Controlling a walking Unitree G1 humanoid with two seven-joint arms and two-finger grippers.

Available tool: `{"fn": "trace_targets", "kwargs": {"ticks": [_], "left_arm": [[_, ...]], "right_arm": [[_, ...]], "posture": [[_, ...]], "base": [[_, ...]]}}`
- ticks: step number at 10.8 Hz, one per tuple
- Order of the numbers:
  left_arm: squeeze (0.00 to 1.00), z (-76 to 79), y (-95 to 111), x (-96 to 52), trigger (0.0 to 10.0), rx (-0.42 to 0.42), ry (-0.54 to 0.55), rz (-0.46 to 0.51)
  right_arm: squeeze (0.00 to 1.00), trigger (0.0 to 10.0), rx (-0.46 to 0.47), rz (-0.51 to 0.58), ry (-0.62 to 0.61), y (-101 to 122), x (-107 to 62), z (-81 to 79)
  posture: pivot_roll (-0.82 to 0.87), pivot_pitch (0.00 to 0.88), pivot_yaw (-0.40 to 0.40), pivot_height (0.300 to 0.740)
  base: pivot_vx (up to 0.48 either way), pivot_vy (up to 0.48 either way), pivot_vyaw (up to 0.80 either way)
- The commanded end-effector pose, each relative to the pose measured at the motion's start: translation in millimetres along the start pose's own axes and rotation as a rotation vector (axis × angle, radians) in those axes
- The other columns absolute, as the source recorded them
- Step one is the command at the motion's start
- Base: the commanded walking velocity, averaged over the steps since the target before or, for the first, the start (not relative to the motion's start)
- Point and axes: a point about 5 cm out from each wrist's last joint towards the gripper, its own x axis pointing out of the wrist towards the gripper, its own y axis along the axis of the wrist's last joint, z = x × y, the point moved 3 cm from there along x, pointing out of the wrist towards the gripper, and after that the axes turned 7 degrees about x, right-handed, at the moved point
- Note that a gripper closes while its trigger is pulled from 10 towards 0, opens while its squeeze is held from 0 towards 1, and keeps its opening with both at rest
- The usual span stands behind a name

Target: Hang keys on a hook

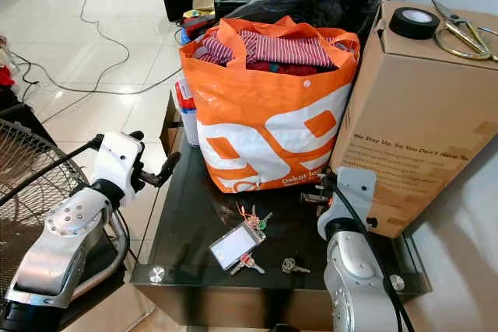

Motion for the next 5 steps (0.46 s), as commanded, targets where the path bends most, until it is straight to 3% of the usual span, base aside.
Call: {"fn": "trace_targets", "kwargs": {"ticks": [1, 2, 5], "left_arm": [[0.00, -3.8, -1.9, -0.7, 10.0, 0.014, 0.018, -0.008], [0.00, -3.8, -1.9, -0.7, 10.0, 0.014, 0.018, -0.008], [0.00, -8.3, -5.1, -8.0, 10.0, 0.016, 0.049, -0.021]], "right_arm": [[0.00, 10.0, -0.005, 0.023, 0.015, 5.3, 3.2, -4.2], [0.00, 10.0, -0.005, 0.023, 0.015, 5.3, 3.2, -4.2], [0.00, 10.0, 0.004, 0.007, 0.036, 3.4, 8.3, -7.0]], "posture": [[-0.08, 0.000, 0.024, 0.740], [-0.08, 0.000, 0.024, 0.740], [-0.04, 0.000, -0.014, 0.740]], "base": [[0.000, 0.000, 0.00], [0.000, 0.000, 0.00], [-0.241, 0.000, 0.00]]}}
